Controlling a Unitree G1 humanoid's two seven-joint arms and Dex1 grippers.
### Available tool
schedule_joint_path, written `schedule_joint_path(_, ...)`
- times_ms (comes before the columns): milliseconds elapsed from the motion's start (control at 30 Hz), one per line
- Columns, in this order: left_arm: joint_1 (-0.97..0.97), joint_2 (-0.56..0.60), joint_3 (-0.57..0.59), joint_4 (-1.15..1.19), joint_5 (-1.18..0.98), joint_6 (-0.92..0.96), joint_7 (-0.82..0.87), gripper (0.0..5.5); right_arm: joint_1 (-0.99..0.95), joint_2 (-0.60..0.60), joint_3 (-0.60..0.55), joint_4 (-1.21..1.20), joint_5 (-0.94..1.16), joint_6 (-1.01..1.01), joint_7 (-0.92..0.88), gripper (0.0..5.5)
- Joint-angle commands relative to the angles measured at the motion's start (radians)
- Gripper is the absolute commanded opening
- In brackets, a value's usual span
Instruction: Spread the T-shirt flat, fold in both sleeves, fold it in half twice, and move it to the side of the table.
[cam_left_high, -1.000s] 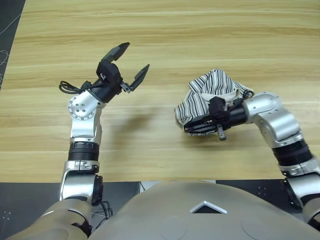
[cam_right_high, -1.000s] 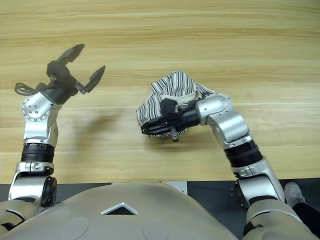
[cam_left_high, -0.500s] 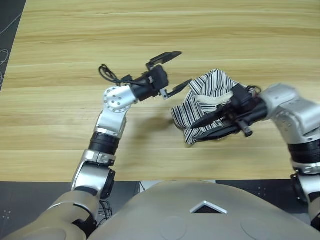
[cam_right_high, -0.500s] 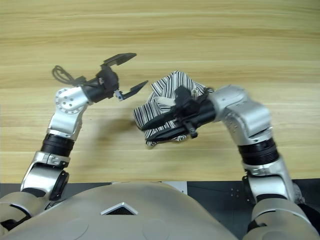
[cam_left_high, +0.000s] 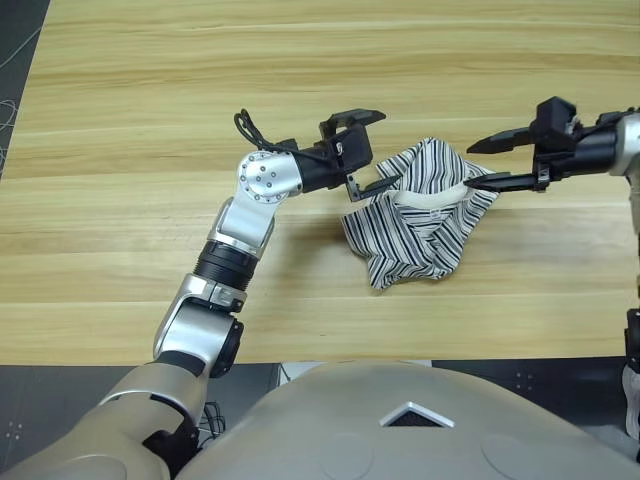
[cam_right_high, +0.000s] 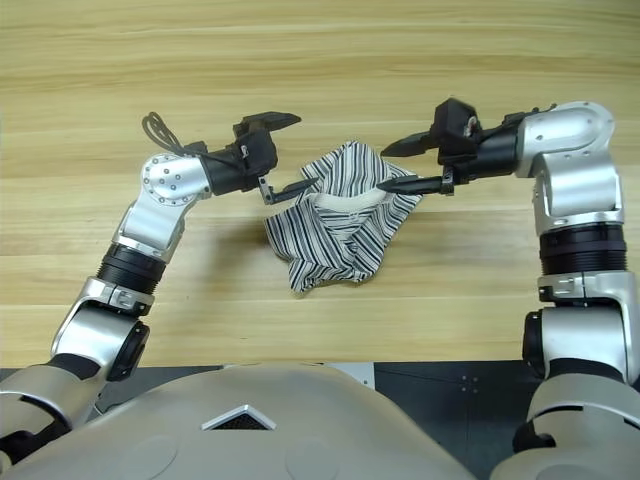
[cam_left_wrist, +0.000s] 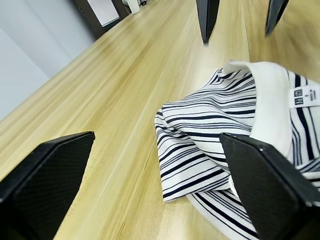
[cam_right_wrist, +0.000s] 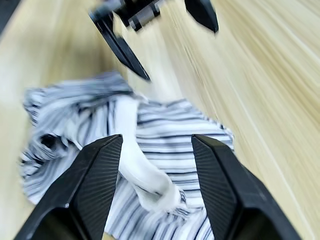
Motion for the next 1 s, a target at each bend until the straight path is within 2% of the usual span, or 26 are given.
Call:
schedule_joint_path(33, 0.028, 0.039, 0.016, -0.043, -0.007, 0.018, -0.011, 4.62, -0.035, -0.018, 0.027, 0.074, -0.093, -0.123, -0.008, 2.51)
schedule_joint_path(267, 0.052, 0.069, 0.040, -0.084, -0.022, 0.033, -0.006, 4.62, -0.035, -0.033, 0.049, 0.110, -0.153, -0.205, 0.034, 2.51)
schedule_joint_path(900, 0.081, 0.075, 0.039, -0.103, -0.027, 0.036, 0.006, 4.62, -0.042, 0.060, 0.052, 0.189, -0.176, -0.264, -0.024, 2.51)
schedule_joint_path(1000, 0.081, 0.076, 0.039, -0.102, -0.026, 0.034, 0.006, 4.67, -0.043, 0.061, 0.049, 0.188, -0.176, -0.266, -0.022, 1.97)
